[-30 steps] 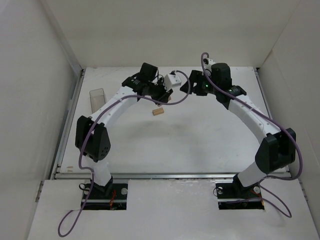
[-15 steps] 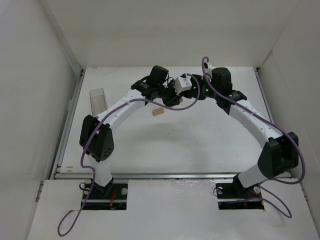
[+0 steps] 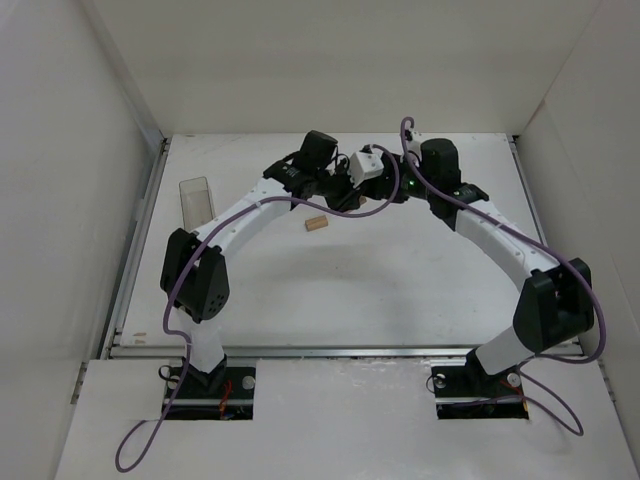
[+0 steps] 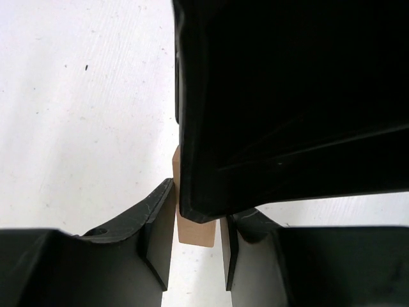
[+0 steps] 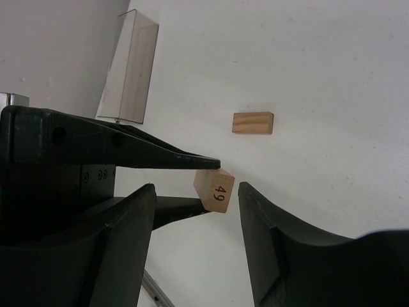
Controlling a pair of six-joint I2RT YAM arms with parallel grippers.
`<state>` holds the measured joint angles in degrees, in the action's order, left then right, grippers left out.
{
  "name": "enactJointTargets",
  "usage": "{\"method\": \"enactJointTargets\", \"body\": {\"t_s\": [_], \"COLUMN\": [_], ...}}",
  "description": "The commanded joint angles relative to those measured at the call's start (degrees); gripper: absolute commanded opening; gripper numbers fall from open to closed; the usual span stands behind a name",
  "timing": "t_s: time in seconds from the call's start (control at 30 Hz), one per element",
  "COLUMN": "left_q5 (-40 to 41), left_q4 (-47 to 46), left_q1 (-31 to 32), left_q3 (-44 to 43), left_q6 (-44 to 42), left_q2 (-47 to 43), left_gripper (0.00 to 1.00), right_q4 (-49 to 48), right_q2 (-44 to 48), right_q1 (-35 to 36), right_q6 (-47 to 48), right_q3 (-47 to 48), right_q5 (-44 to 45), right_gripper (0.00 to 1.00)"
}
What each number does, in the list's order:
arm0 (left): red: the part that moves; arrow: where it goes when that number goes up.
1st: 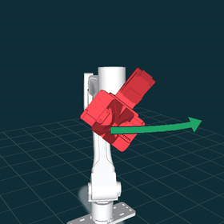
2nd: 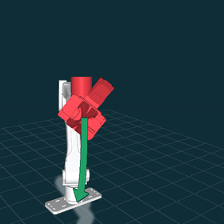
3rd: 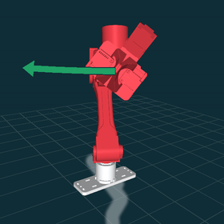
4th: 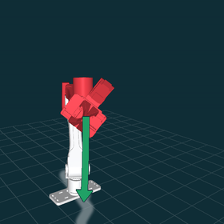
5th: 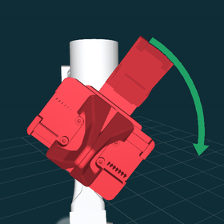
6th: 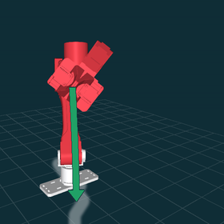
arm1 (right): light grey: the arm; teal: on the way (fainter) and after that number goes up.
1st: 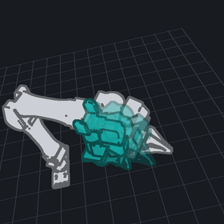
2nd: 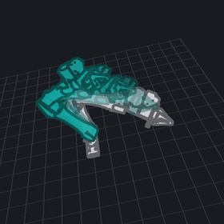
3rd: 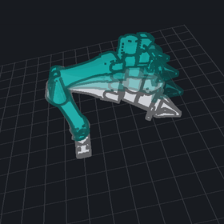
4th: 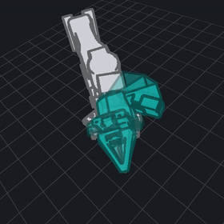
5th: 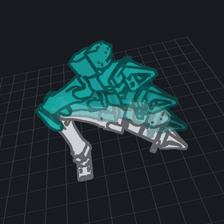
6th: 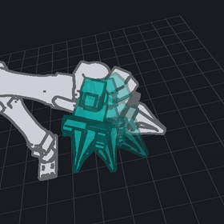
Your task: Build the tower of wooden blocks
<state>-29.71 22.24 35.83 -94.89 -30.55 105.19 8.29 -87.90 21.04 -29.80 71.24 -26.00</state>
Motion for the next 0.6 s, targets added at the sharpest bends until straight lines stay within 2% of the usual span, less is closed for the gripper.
{"method": "enactJointTargets", "body": {"t_s": [0.0, 0.23, 0.37, 0.57], "left_q5": [-2.37, -1.84, -2.37, -2.28], "left_q4": [-2.82, -2.29, -1.68, -2.72], "left_q1": [-0.06, -0.06, -0.06, -0.06], "left_q3": [-3.80, -3.81, -3.81, -3.81], "left_q6": [2.06, 2.60, 1.55, 2.07], "left_q2": [-0.86, -1.91, -1.92, -1.92], "left_gripper": [0.00, 0.00, 0.00, 0.00], "right_q4": [-3.46, 0.41, -0.73, -2.32], "right_q2": [-0.87, -0.88, -0.34, -3.06], "right_q1": [0.58, 0.58, 0.58, 0.58], "right_q6": [-0.43, 1.32, 1.33, 0.01], "right_q3": [-0.49, -0.23, -0.93, -0.40], "right_q5": [-2.21, 2.09, 0.25, -2.47], "right_gripper": [0.59, 0.57, 0.57, 0.43]}}
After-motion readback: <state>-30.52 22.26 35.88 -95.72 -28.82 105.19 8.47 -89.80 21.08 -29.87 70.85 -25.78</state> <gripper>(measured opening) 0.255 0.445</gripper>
